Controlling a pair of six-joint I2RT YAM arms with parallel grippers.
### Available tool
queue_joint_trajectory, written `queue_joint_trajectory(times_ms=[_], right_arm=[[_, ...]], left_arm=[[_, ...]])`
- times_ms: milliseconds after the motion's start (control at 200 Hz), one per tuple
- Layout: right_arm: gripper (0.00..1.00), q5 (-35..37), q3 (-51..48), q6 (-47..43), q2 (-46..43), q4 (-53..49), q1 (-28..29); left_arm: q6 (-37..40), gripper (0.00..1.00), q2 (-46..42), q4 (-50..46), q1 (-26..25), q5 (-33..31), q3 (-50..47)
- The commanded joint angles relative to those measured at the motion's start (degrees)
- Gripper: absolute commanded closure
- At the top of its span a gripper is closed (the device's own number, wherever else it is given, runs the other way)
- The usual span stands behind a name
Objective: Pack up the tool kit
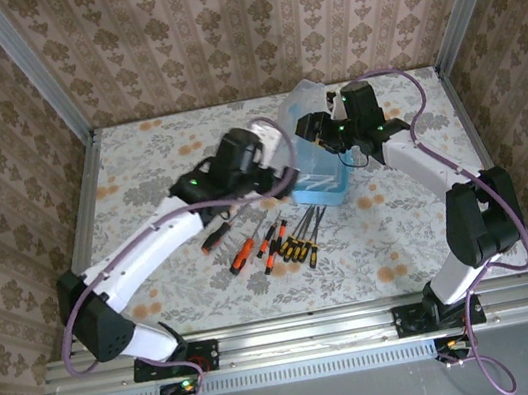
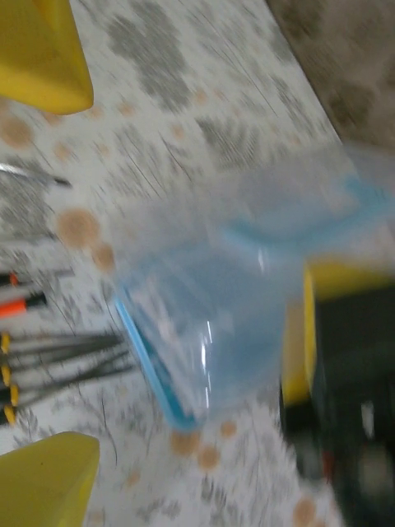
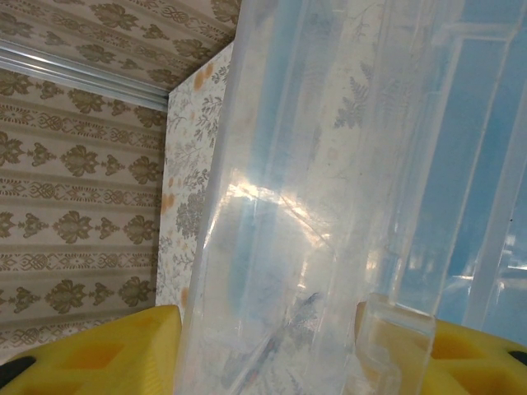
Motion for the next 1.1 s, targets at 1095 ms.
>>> queue_joint_trajectory(times_ms=[1095], right_arm=[[0.41,-1.1,0.6,0.0,-1.4,-0.2,0.6]], left_arm=[[8.1,0.12,15.1,28.2,-3.2,-16.0,-7.1]])
